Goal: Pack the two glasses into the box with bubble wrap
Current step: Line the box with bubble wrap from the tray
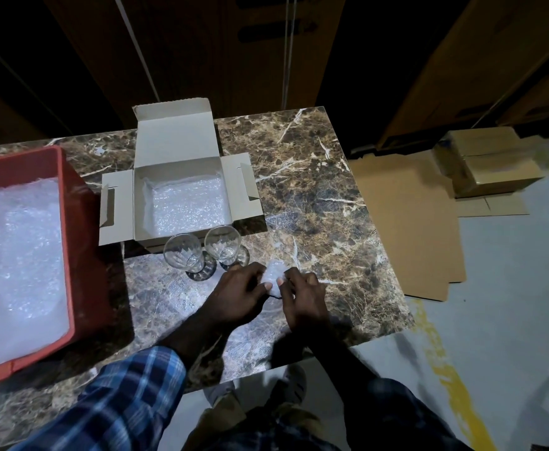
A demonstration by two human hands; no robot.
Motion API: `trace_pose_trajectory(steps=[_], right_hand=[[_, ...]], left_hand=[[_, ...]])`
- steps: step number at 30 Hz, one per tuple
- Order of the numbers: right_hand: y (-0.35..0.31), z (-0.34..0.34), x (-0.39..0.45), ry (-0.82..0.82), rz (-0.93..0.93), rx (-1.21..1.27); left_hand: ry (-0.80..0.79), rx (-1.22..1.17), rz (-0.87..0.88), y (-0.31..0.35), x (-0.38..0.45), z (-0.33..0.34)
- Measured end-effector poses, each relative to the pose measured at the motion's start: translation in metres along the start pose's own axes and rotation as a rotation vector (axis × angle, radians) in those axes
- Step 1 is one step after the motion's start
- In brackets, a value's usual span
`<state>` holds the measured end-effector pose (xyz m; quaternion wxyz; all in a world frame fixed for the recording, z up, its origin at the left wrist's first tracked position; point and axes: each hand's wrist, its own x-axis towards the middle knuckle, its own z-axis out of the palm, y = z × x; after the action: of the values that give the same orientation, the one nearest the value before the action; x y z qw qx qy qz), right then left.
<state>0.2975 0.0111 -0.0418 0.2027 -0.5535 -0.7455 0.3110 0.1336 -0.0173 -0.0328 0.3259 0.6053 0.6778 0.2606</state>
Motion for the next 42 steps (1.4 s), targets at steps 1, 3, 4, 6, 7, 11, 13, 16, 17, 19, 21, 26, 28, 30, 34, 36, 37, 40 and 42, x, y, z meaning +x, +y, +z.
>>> trace_pose_trajectory(steps=[1, 3, 4, 6, 7, 11, 13, 16, 17, 19, 21, 26, 28, 30, 34, 36, 37, 40, 42], right_hand=[[-0.001, -0.001, 0.001, 0.004, 0.008, 0.009], [-0.001, -0.002, 0.004, 0.016, 0.021, 0.039], [-0.002, -0.003, 0.004, 0.017, 0.025, 0.047], [-0.002, -0.003, 0.006, 0.008, 0.018, 0.034], [-0.002, -0.002, 0.007, 0.003, 0.014, 0.027], [0.001, 0.002, 0.018, -0.003, 0.040, 0.068], [0.002, 0.004, 0.024, -0.001, 0.099, 0.121], [0.001, 0.003, 0.032, 0.001, 0.191, 0.154], [0.001, 0.003, 0.034, 0.007, 0.191, 0.147], [0.002, 0.005, 0.035, 0.019, 0.195, 0.127], [0.001, 0.010, 0.035, 0.046, 0.216, 0.122], [-0.001, 0.021, 0.028, 0.120, 0.071, -0.044], [0.004, 0.022, 0.024, 0.183, -0.049, -0.157], [0.014, 0.022, 0.020, 0.214, -0.177, -0.248], [0.031, 0.017, 0.009, 0.195, -0.504, -0.292], [0.038, 0.014, 0.009, 0.163, -0.614, -0.335], [0.040, 0.013, 0.011, 0.163, -0.643, -0.363], [0.043, 0.013, 0.016, 0.170, -0.658, -0.393], [0.043, 0.015, 0.016, 0.181, -0.620, -0.346]], left_hand=[[-0.008, 0.007, 0.015, 0.000, 0.000, 0.000], [0.010, -0.006, 0.014, -0.001, 0.001, 0.000], [0.023, -0.033, 0.013, -0.003, 0.001, 0.002], [0.031, -0.082, 0.026, -0.006, 0.000, 0.004], [0.033, -0.086, 0.037, -0.007, 0.000, 0.005], [0.030, -0.022, 0.015, -0.012, 0.003, 0.009], [0.026, 0.012, -0.012, -0.012, 0.005, 0.011], [0.044, 0.062, -0.046, -0.008, 0.004, 0.014], [0.055, 0.072, -0.054, -0.008, 0.004, 0.015], [0.084, 0.026, -0.082, -0.007, 0.001, 0.016], [0.098, -0.034, -0.068, -0.006, 0.000, 0.015], [0.119, 0.108, 0.010, -0.004, 0.000, 0.014], [0.111, 0.136, -0.002, -0.006, -0.001, 0.018], [0.097, 0.189, -0.004, -0.010, -0.003, 0.021], [0.086, 0.317, 0.067, -0.014, -0.007, 0.022], [0.068, 0.366, 0.121, -0.016, -0.008, 0.021], [0.057, 0.380, 0.149, -0.016, -0.009, 0.020], [0.052, 0.381, 0.199, -0.016, -0.008, 0.018], [0.068, 0.384, 0.209, -0.014, -0.006, 0.017]])
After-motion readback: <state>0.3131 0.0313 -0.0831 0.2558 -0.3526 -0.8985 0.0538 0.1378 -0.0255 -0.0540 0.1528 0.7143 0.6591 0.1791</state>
